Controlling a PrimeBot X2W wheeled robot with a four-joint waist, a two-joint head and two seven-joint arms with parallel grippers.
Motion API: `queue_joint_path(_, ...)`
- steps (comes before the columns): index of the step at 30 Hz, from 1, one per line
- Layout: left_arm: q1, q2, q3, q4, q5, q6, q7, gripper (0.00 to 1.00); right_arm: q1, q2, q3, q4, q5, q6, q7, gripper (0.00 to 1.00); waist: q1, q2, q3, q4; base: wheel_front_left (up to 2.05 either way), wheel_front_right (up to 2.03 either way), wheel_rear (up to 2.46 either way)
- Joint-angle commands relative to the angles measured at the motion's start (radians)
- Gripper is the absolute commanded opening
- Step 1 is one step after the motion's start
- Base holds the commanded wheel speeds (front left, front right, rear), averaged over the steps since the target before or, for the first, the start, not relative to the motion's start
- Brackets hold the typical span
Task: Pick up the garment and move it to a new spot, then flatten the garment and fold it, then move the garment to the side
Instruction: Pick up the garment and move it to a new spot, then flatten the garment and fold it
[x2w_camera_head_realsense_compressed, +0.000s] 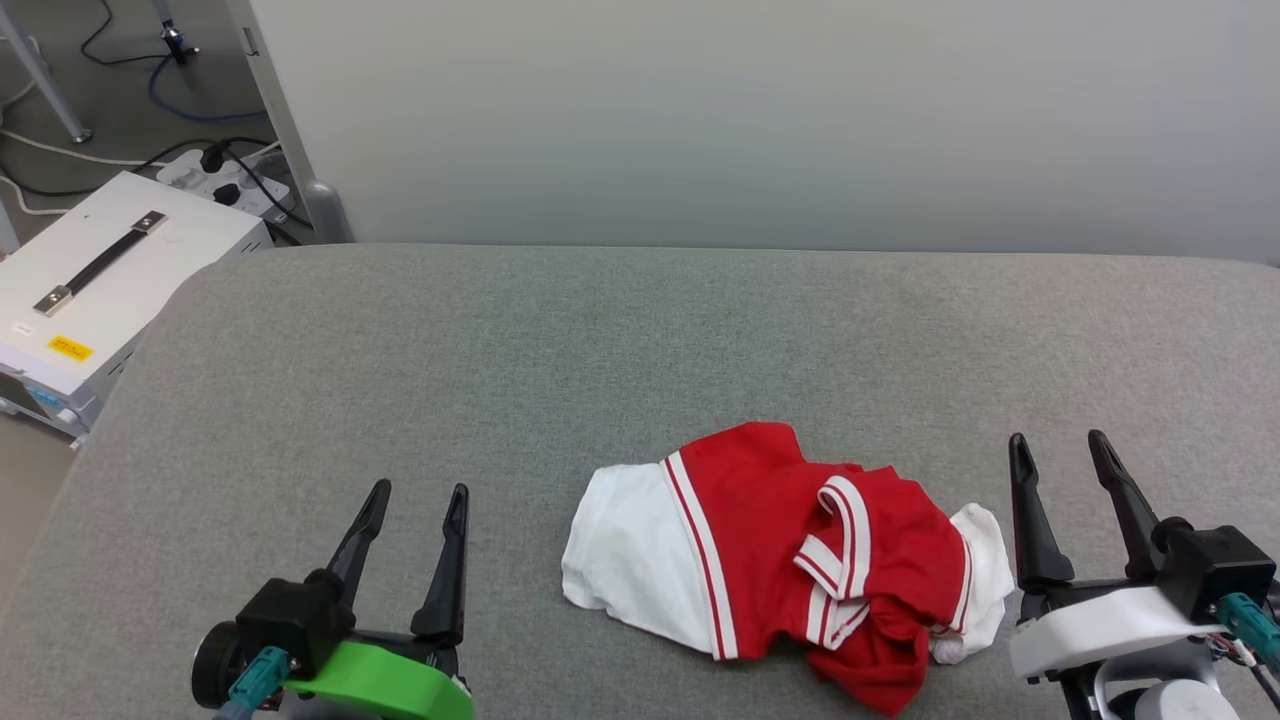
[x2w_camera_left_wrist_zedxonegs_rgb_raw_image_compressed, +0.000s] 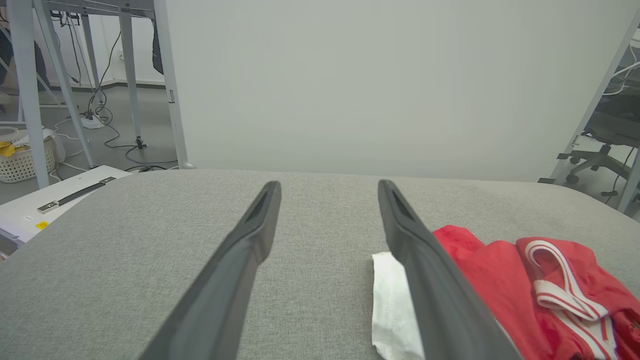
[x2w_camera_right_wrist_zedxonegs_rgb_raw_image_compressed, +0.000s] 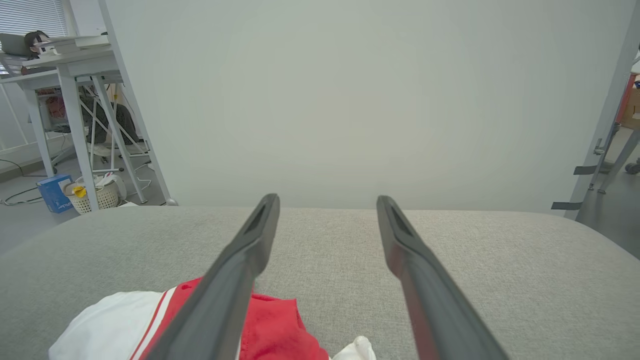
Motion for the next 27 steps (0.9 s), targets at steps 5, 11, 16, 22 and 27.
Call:
queue_joint_path(5,-0.011,-0.023,0.014,0.003,0.029,-0.017,-0.006,1.0,0.012,-0.003,-0.012,0.075,-0.034,-0.001,0.137,1.0,0.0,0.012,0.018,0.008,0.0,0.0,0.0)
queue_joint_path(11,-0.021,-0.034,0.017,0.005,0.041,-0.022,-0.006,1.0,-0.022,-0.026,-0.044,0.054,0.008,-0.001,0.603,1.0,0.0,0.012,0.066,0.027,0.0,0.0,0.0)
queue_joint_path(16,-0.046,-0.033,-0.004,0.005,0.043,-0.023,-0.006,1.0,-0.061,-0.062,-0.061,0.019,0.03,-0.001,0.894,1.0,0.0,0.012,0.112,0.054,0.0,0.0,0.0)
queue_joint_path(22,-0.08,-0.024,-0.017,0.005,0.037,-0.023,-0.006,1.0,-0.13,-0.065,-0.116,0.027,-0.013,-0.001,1.007,1.0,0.0,0.012,0.163,0.09,0.0,0.0,0.0)
queue_joint_path(27,-0.103,-0.02,-0.023,0.009,0.038,-0.023,-0.006,1.0,-0.166,-0.056,-0.13,0.077,-0.035,-0.001,1.022,1.0,0.0,0.012,0.191,0.115,0.0,0.0,0.0)
